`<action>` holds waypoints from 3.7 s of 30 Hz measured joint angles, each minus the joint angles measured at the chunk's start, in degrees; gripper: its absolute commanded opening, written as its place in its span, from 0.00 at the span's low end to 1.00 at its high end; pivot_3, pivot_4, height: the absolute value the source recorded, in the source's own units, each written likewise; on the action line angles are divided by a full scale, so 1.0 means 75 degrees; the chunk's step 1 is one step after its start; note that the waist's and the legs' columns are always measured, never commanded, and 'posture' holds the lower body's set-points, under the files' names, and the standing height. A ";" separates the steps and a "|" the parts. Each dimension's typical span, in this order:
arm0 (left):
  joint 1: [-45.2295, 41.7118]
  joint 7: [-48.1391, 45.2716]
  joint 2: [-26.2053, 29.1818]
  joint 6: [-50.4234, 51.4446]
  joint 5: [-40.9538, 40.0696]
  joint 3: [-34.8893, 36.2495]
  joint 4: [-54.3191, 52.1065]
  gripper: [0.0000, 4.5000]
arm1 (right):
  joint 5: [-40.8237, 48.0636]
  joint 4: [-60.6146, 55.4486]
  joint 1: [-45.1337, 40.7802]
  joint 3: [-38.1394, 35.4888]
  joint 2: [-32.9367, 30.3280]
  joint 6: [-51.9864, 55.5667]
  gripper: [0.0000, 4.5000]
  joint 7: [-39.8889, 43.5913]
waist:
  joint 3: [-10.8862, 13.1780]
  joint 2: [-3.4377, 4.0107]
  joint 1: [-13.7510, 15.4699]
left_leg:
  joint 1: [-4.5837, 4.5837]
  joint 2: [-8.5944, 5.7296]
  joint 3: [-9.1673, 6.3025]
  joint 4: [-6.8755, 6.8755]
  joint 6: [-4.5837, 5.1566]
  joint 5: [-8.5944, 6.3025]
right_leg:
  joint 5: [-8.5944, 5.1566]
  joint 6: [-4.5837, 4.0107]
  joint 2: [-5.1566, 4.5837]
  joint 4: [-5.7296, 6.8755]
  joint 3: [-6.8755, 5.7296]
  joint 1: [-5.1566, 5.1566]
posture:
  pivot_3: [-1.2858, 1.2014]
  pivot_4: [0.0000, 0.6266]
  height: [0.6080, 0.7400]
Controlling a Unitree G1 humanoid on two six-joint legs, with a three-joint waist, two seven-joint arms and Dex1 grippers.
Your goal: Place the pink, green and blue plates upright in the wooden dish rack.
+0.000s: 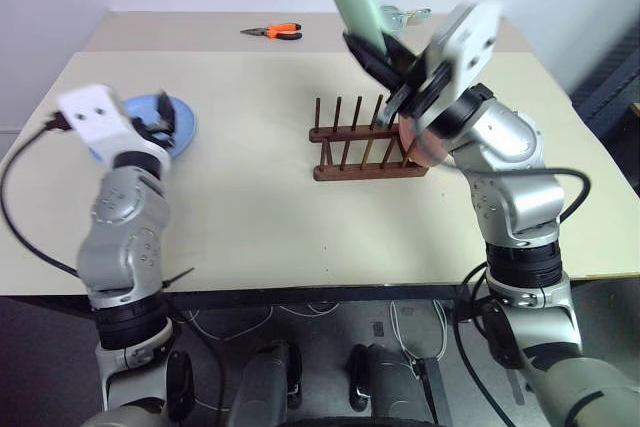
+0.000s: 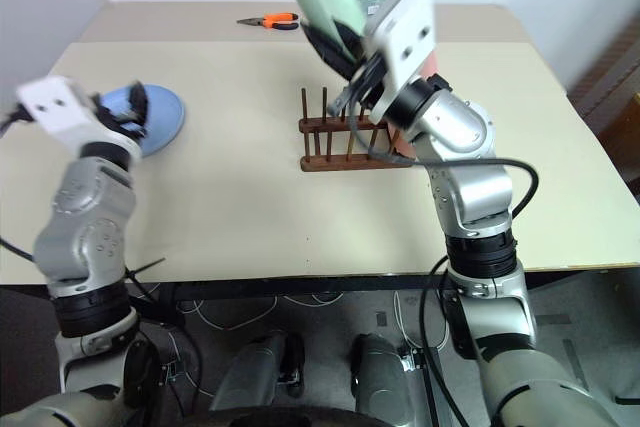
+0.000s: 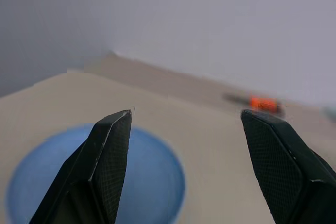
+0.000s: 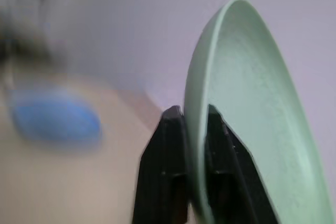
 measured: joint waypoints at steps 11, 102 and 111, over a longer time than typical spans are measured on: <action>0.1288 -0.1723 0.0251 -0.0683 0.0532 -0.1219 0.0196 0.75 | 0.3543 -0.0114 -0.0113 -0.1655 0.0898 0.3070 0.00 -0.3627 | 0.0001 0.0012 -0.0129 | -0.0037 0.0001 0.0044 -0.0019 0.0000 0.0005 | 0.0000 -0.0004 -0.0002 0.0015 0.0030 -0.0082 | 0.52 0.24 1.00; -0.0857 0.2438 0.1382 0.1255 -0.4954 0.2009 -0.0909 0.77 | -0.6053 0.2871 -0.0242 0.3294 -0.0778 -0.5767 0.00 0.0911 | 0.0005 -0.0006 -0.0200 | 0.0010 0.0003 0.0025 -0.0021 -0.0024 0.0023 | -0.0003 -0.0004 0.0039 0.0006 0.0026 -0.0026 | 0.52 0.24 1.00; 0.1362 -0.0381 0.2027 0.0144 -0.1712 -0.0899 -0.0065 0.77 | 0.0413 0.0506 -0.0414 0.0766 0.0904 -0.0305 0.00 0.0482 | 0.0000 -0.0013 -0.0029 | -0.0005 -0.0002 0.0002 -0.0029 -0.0049 0.0000 | -0.0003 -0.0009 0.0002 -0.0002 0.0030 -0.0039 | 0.52 0.24 1.00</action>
